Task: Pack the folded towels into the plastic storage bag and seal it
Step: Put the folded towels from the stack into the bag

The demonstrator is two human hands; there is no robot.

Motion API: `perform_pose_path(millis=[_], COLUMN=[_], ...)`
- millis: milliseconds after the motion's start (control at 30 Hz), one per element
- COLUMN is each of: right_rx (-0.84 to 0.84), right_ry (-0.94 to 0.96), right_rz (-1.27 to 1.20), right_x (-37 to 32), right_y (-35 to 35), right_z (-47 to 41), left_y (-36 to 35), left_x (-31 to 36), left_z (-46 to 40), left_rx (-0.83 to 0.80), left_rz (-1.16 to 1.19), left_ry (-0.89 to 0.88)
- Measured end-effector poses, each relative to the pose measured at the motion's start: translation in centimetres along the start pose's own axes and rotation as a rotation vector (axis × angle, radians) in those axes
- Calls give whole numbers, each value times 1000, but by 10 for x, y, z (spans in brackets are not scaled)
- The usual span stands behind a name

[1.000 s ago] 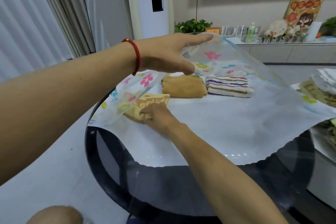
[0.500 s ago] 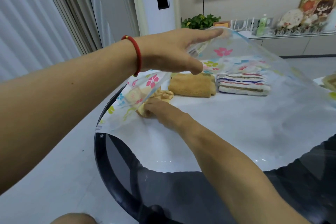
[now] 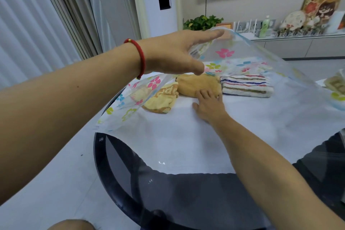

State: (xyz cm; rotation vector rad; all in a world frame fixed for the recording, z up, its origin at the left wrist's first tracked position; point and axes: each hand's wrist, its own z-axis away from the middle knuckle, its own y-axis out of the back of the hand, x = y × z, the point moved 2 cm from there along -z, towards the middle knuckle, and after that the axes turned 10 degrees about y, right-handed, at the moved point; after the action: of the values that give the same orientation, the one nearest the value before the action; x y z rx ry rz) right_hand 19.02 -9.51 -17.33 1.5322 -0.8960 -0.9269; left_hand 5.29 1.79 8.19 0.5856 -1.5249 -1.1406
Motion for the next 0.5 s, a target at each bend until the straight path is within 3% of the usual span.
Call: perform_pose_path(millis=[200, 367, 433, 500], right_rx=[30, -144, -53, 129], right_ry=[-77, -353, -224, 149], right_rz=[-3, 272, 272, 84], right_x=[36, 26, -2, -45], right_y=[8, 34, 37, 27], right_z=[14, 20, 19, 20], left_y=[-3, -6, -7, -7], left_x=[5, 8, 9, 9], left_z=[0, -1, -1, -1], left_rx=[28, 8, 16, 34], left_rz=[-30, -29, -34, -51], left_ry=[6, 21, 14, 2])
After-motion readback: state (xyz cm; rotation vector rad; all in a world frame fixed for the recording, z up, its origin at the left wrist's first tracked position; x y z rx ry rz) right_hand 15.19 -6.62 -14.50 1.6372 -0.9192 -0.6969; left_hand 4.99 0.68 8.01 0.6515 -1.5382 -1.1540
